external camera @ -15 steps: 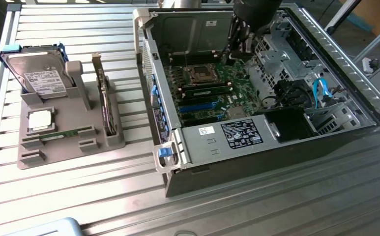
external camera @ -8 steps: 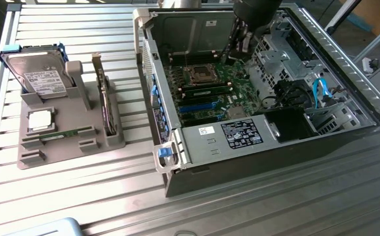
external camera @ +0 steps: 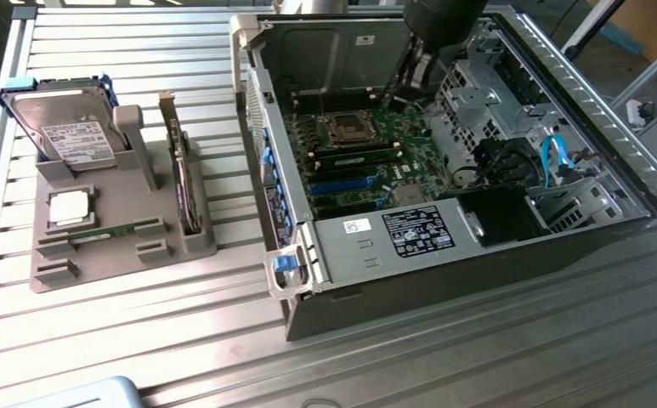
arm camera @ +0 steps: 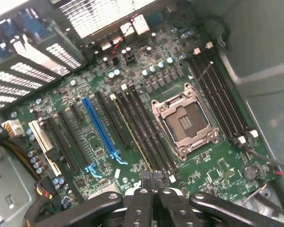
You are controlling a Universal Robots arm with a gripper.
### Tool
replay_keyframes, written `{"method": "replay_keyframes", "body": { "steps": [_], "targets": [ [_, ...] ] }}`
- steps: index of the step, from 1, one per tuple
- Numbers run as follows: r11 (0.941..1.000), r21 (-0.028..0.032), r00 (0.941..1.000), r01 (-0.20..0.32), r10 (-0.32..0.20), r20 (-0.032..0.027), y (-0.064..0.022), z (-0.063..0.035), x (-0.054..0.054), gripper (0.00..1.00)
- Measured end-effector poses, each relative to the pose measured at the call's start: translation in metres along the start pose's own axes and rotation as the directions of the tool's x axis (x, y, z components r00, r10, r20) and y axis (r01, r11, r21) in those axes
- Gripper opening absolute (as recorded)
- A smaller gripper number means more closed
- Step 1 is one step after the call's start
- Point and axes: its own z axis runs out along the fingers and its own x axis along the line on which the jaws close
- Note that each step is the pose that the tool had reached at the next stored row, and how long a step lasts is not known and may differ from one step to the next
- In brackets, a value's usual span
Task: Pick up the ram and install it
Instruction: 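Press down the ram until it locks into place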
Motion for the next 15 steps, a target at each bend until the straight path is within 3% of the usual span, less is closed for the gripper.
{"method": "replay_keyframes", "body": {
  "steps": [3, 7, 13, 15],
  "targets": [
    [0.9975, 0.0013, 0.9975, -0.071, 0.071, 0.0023, 0.0, -0.0001, 0.0, 0.11],
    [0.9839, 0.0029, 0.9839, -0.178, 0.178, 0.0064, 0.0, -0.0002, 0.0, 0.11],
    [0.9553, 0.0042, 0.9552, -0.296, 0.296, 0.0109, 0.0, -0.0004, 0.0, 0.11],
    [0.9406, 0.0046, 0.9405, -0.34, 0.34, 0.0126, 0.0, -0.0005, 0.0, 0.11]
  ]
}}
